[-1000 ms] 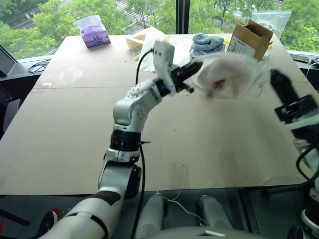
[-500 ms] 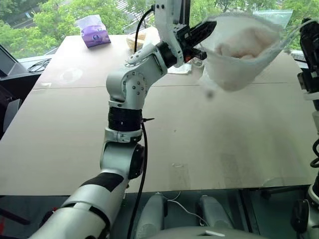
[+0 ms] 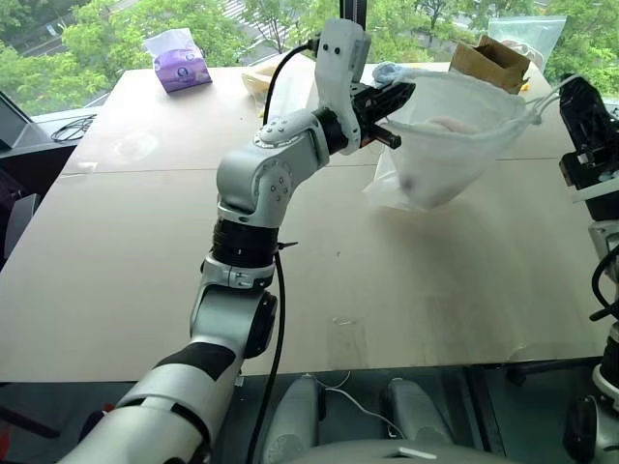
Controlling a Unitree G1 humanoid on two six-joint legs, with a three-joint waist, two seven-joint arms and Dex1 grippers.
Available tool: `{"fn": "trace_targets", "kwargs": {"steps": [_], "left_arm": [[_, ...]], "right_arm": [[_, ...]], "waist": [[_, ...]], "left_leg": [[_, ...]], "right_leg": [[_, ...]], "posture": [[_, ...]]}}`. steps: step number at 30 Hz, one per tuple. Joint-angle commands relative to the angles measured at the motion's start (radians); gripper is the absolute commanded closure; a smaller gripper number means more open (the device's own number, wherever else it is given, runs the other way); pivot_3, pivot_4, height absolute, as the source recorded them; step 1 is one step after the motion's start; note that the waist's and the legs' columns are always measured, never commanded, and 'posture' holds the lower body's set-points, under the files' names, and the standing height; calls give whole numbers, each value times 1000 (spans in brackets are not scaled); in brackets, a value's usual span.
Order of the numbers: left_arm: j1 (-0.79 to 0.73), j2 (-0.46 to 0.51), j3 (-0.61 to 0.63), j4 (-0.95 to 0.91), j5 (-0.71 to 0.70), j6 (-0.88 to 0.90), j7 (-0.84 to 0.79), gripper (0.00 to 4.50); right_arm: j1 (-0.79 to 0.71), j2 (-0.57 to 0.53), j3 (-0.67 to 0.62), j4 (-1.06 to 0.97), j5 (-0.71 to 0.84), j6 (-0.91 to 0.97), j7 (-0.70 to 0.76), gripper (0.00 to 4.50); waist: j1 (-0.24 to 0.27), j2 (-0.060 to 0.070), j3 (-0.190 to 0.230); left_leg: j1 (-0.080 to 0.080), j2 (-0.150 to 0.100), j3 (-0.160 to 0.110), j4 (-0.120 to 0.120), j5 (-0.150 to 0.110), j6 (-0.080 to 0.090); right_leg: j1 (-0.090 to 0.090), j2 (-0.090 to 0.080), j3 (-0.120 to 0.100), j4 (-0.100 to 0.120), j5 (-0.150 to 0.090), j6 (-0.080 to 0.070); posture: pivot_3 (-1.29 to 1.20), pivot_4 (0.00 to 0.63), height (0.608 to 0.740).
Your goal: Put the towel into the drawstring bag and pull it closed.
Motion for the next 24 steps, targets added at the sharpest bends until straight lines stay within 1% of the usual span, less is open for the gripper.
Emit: {"fn": "trace_targets", "kwargs": {"steps": [1, 2, 4, 7, 8, 10, 13, 16, 19, 21, 22, 24], "left_arm": [[49, 28, -38, -14, 84, -92, -25, 4500], [57, 35, -43, -18, 100, -111, -31, 4500], [68, 43, -50, -23, 129, -135, -40, 4500], [83, 36, -45, -28, 146, -149, -36, 4500], [85, 32, -42, -28, 148, -150, -34, 4500], [88, 28, -38, -31, 152, -149, -32, 4500], [93, 28, -36, -33, 158, -152, -35, 4500], [100, 31, -35, -37, 164, -157, -39, 4500], [103, 34, -35, -35, 167, -162, -39, 4500], [104, 35, -36, -35, 170, -165, -38, 4500], [104, 35, -36, -35, 169, -166, -37, 4500], [106, 33, -34, -39, 166, -169, -38, 4500]], "right_arm": [[23, -98, 8, -17, -171, 31, 30, 4448], [25, -149, 30, -2, -295, 30, 28, 4448], [28, -225, 70, 17, -488, 16, 38, 4448], [37, -355, 154, 62, -852, -58, 51, 4448], [30, -374, 169, 80, -943, -85, 42, 4448], [8, -370, 171, 109, -1049, -116, 14, 4448], [-63, -296, 115, 136, -1094, -132, -40, 4448], [-105, -243, 98, 118, -1090, -135, -7, 4448], [-119, -223, 91, 111, -1131, -141, -1, 4448], [-175, -137, 15, 119, -1011, -89, -71, 4448], [-191, -118, -11, 122, -971, -61, -73, 4448], [-178, -129, -13, 113, -951, -16, -15, 4448]], "waist": [[1, 0, 0], [2, 0, 0], [3, 0, 0], [6, 0, 0], [6, 0, 0], [6, 0, 0], [-1, 0, 0], [-2, 0, 0], [0, 0, 0], [1, 0, 0], [0, 0, 0], [3, 0, 0]], "left_leg": [[1, 0, 0, 0, 0, 0], [0, 0, 0, 0, 0, 0], [0, 0, 0, 0, 0, 0], [0, 0, 0, 1, 0, 0], [0, -1, 0, 1, 0, 0], [0, 0, 0, 1, 0, 0], [-1, 0, 0, 0, 0, 0], [0, 0, 0, 0, 0, 0], [0, 0, 0, 0, 0, 0], [0, 0, 0, 1, 0, 0], [-1, 0, 0, 1, 0, 0], [-1, 0, 0, 1, 0, 0]], "right_leg": [[1, 0, 0, 0, 0, 0], [0, 0, 0, 0, 0, 0], [0, 0, 0, 0, 0, 0], [0, 0, 0, 0, 0, 0], [0, 0, 0, 0, 0, 0], [0, 0, 0, 0, 0, 0], [0, 0, 0, 0, 0, 0], [0, 0, 1, 0, 0, 0], [0, 0, 0, 0, 0, 0], [0, 0, 0, 0, 0, 0], [0, 0, 0, 0, 0, 0], [0, 0, 0, 1, 0, 0]], "posture": [[0, 150, 740], [0, 150, 740], [0, 150, 740], [0, 150, 740], [0, 150, 740], [0, 150, 740], [0, 150, 740], [0, 150, 740], [0, 150, 740], [0, 150, 740], [0, 150, 740], [0, 150, 740]]}}
